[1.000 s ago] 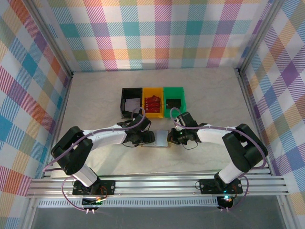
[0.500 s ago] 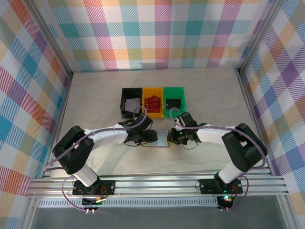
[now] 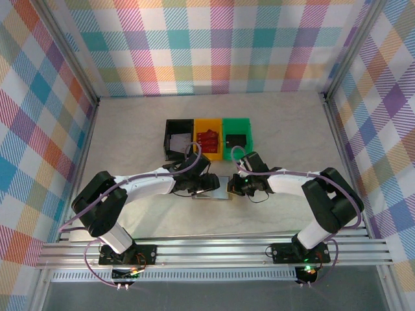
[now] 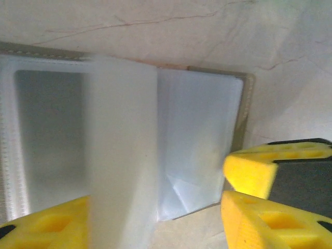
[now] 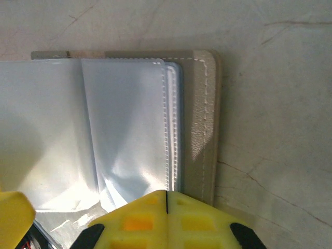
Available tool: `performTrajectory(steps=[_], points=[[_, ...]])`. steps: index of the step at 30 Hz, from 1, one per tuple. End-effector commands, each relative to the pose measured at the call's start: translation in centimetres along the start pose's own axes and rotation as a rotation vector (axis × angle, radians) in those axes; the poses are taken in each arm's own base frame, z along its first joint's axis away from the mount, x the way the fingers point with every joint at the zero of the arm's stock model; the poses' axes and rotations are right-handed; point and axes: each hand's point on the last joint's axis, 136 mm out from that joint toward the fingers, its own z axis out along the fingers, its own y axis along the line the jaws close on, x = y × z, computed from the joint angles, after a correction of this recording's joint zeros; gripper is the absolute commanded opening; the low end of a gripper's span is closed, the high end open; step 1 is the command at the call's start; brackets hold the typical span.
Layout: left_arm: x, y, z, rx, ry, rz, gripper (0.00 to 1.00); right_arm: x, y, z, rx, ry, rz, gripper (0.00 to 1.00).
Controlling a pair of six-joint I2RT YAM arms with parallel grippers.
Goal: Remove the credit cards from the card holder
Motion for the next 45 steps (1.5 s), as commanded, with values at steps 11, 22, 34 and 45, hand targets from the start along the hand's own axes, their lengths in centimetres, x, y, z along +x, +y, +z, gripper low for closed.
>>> performTrajectory(steps=[11, 22, 34, 45], points=[[-0.5, -8.2, 0.1, 0.201, 0.012, 0.026, 0.6, -0.3, 2.1, -1.8, -0.092, -0.075, -0.095, 0.0], [-2.4, -3.9, -2.8, 0.074, -0.068, 0.049, 0.62, -1.0, 1.3, -3.5, -0.029, -0.152, -0.106, 0.0], [-0.4, 2.8, -1.1, -0.046, -0.039, 0.009, 0.62, -0.6, 2.0, -1.1, -0.084, -0.045, -0.066, 0.0], [-0.6, 4.8, -1.2, -0.151, -0.043, 0.071, 0.62, -0.6, 1.6, -0.1, -0.076, -0.024, -0.051, 0.0]])
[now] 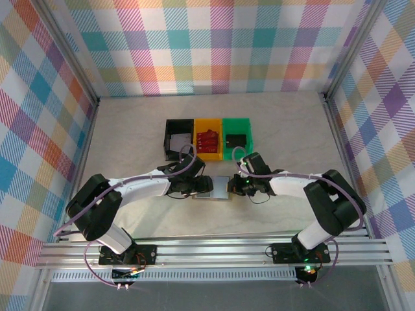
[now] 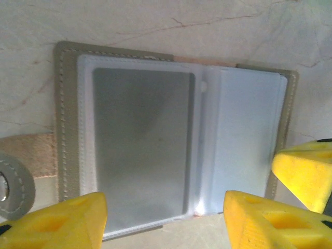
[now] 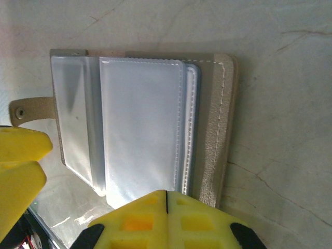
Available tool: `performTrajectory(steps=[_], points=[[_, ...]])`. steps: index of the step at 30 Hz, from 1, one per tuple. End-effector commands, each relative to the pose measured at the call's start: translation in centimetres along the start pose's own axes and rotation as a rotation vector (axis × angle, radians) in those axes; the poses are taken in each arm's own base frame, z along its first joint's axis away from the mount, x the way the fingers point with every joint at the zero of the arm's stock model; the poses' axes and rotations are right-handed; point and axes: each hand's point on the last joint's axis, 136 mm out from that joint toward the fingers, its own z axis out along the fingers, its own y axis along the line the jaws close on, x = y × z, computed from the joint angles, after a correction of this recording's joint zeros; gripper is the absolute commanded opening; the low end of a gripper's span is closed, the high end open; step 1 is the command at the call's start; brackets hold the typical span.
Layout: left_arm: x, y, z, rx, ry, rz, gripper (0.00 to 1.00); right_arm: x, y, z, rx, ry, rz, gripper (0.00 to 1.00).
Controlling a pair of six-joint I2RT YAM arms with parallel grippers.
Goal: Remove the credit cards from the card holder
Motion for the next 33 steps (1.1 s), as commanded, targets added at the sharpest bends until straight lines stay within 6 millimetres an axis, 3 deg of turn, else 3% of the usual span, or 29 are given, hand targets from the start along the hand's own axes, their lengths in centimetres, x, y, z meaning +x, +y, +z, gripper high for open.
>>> performTrajectory(steps=[1, 16, 26, 33], points=[[-0.4, 1.3, -0.3, -0.064, -0.018, 0.039, 0.62, -0.7, 1.3, 0.2, -0.038, -0.004, -0.009, 0.0], [0.3, 1.4, 1.2, -0.061, 0.024, 0.023, 0.62, -0.6, 1.2, 0.4, -0.033, 0.0, -0.008, 0.0], [-0.3, -0.2, 1.1, 0.009, 0.006, 0.001, 0.61, -0.5, 1.2, 0.3, -0.036, 0.0, -0.01, 0.0], [-0.8, 0.1, 0.4, -0.018, -0.015, 0.009, 0.61, -0.5, 1.2, 0.2, -0.036, -0.002, -0.012, 0.0]])
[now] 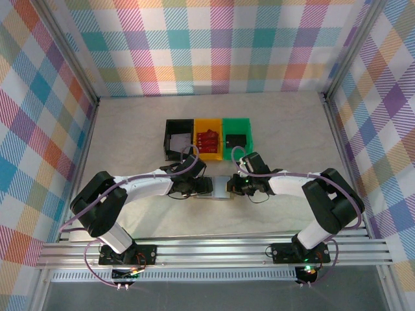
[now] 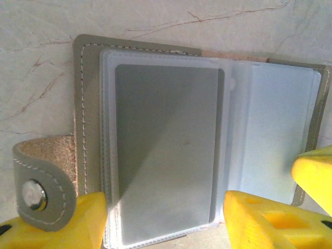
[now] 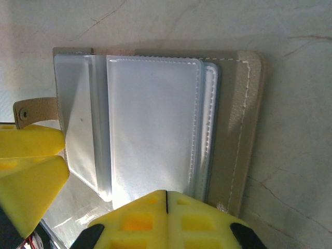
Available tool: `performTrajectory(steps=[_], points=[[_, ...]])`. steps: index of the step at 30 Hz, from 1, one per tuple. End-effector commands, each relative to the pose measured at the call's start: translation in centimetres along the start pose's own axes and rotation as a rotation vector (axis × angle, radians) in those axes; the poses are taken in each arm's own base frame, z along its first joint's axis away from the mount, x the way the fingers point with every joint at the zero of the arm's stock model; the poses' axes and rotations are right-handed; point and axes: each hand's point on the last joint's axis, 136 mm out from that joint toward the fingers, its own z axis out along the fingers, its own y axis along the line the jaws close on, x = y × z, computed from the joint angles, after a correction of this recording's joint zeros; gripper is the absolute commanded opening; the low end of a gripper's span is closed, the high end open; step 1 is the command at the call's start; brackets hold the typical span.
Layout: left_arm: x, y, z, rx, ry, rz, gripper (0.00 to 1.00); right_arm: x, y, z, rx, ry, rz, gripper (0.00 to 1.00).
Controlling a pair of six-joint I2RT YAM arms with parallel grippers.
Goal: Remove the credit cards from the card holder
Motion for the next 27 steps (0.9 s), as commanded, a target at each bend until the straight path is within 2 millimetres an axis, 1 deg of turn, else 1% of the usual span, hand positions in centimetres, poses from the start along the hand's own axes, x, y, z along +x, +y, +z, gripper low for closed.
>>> performTrajectory(steps=[1, 8, 15, 27], points=[[-1.0, -0.5, -0.9, 0.004, -0.033, -0.003, 0.61, -0.3, 1.0, 0.0, -0.029, -0.002, -0.012, 0.0], [-1.6, -0.8, -1.3, 0.012, -0.052, -0.007, 0.61, -0.2, 1.0, 0.1, -0.027, 0.001, -0.011, 0.0], [-1.6, -1.3, -1.5, 0.031, -0.053, -0.009, 0.61, -0.2, 0.9, 0.2, -0.024, 0.002, -0.008, 0.0], [-0.8, -1.1, -0.4, 0.03, -0.019, -0.011, 0.61, -0.2, 0.9, 0.2, -0.027, 0.004, -0.007, 0.0]])
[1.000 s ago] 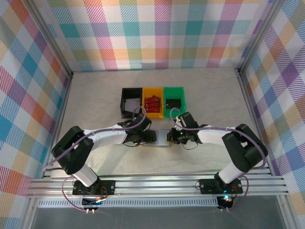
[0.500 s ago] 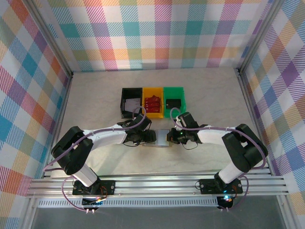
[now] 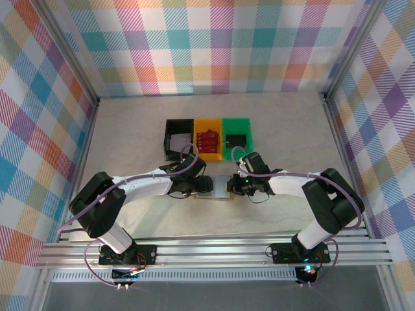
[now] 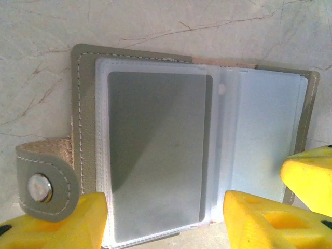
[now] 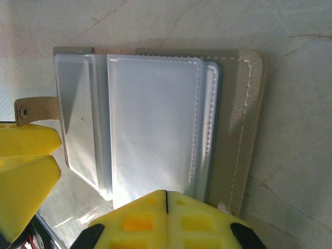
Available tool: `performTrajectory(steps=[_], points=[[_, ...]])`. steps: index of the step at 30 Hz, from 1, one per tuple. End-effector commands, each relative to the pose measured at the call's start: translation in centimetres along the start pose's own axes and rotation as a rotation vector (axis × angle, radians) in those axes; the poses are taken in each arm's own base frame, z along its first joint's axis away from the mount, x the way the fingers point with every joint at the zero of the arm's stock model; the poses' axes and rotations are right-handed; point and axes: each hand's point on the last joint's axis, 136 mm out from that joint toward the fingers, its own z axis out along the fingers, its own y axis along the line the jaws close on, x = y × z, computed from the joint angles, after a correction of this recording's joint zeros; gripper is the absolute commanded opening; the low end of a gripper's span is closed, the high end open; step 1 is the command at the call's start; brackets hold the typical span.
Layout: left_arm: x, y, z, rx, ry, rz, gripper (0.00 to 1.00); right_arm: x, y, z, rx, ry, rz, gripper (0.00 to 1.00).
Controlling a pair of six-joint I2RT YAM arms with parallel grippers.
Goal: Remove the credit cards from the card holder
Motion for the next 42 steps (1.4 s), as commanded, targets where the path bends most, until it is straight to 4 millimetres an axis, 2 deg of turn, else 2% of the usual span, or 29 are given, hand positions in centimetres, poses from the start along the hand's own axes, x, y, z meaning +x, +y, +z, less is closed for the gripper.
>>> performTrajectory(steps=[1, 15, 31, 36, 42], points=[[-0.4, -0.7, 0.1, 0.02, -0.005, -0.008, 0.61, -0.2, 0.8, 0.2, -0.024, 0.003, -0.005, 0.0], [0.1, -0.4, 1.0, 0.003, 0.011, -0.002, 0.61, -0.2, 0.8, 0.2, -0.024, 0.006, -0.006, 0.0], [-0.4, -3.1, 0.7, 0.101, 0.008, -0.024, 0.61, -0.1, 1.0, 0.2, -0.029, 0.007, -0.009, 0.0], [-0.5, -3.3, 0.6, 0.109, 0.006, -0.023, 0.61, -0.1, 1.0, 0.2, -0.03, 0.007, -0.01, 0.0], [-0.9, -1.7, 0.0, 0.011, -0.015, 0.029, 0.61, -0.1, 0.9, 0.1, -0.023, 0.004, -0.011, 0.0]])
